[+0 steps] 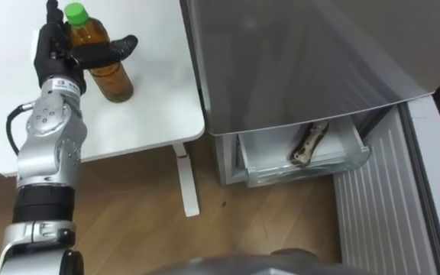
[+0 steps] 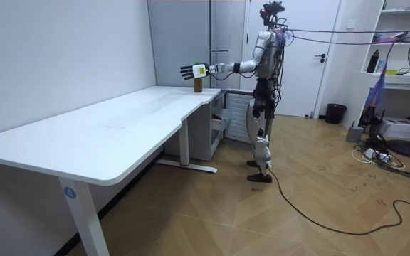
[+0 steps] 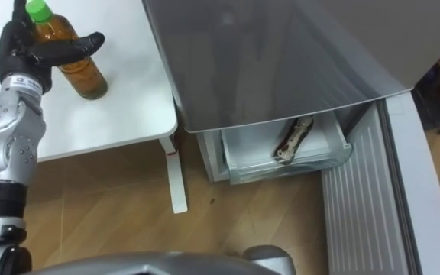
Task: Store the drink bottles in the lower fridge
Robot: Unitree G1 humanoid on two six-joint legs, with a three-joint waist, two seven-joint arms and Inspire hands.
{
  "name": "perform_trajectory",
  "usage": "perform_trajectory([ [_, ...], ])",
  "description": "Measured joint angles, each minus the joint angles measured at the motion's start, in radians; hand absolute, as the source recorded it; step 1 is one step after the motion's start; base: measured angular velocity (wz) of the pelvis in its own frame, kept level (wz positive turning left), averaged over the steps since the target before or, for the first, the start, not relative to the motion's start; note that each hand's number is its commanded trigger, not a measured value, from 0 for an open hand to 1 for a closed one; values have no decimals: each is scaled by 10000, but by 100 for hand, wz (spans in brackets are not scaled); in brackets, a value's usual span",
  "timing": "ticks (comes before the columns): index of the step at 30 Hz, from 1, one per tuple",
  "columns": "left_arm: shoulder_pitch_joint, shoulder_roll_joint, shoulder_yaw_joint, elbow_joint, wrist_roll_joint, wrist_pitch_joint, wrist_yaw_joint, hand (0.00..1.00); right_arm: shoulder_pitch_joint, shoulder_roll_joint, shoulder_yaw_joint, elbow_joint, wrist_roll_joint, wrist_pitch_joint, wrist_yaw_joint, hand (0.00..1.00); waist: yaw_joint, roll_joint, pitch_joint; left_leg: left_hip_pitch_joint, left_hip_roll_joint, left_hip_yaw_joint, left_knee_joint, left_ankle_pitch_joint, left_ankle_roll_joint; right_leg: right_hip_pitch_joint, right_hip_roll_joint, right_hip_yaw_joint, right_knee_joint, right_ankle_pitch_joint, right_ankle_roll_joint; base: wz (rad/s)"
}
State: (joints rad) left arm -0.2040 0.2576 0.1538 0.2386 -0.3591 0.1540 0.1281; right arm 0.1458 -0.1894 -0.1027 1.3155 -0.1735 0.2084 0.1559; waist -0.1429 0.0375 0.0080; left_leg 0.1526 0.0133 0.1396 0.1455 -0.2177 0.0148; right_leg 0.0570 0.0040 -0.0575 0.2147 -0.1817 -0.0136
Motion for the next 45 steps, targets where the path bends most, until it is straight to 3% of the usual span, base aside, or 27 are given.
perform_trajectory([
  [13,-617,84,106,1003,-5,36,-607,0,23,4,-389,44,-734,-4,105,0,-44,-111,72,-11,-18,-27,68,-1,2,-80,41,295,45,-13,17,-3],
  [18,-633,99,140,1055,-34,92,-796,0,7,-1,-478,13,-970,38,104,0,-97,-23,2,-69,2,-22,51,-37,19,-217,75,322,118,-5,10,-1],
  [19,-651,99,195,1184,-37,101,-895,21,2,0,-485,-15,-1023,41,102,0,-117,12,-22,-64,3,-14,54,-36,19,-209,76,333,157,-4,8,0],
  [21,-662,99,266,1316,-40,123,-988,98,-17,0,-486,-56,-1030,38,92,0,-144,47,-44,-57,0,6,68,-35,19,-215,75,382,219,-4,8,-8],
  [27,-691,116,413,1549,-926,217,-1007,100,-130,-1,-487,-60,-1021,39,81,0,-188,47,-43,-56,-33,13,164,-35,19,-196,48,476,226,-10,17,-3],
  [45,-713,132,321,1551,-934,590,-1129,100,-402,0,-486,-63,-1026,108,40,0,-460,78,-8,-82,-33,-31,138,-47,34,-238,62,493,270,-32,42,0],
])
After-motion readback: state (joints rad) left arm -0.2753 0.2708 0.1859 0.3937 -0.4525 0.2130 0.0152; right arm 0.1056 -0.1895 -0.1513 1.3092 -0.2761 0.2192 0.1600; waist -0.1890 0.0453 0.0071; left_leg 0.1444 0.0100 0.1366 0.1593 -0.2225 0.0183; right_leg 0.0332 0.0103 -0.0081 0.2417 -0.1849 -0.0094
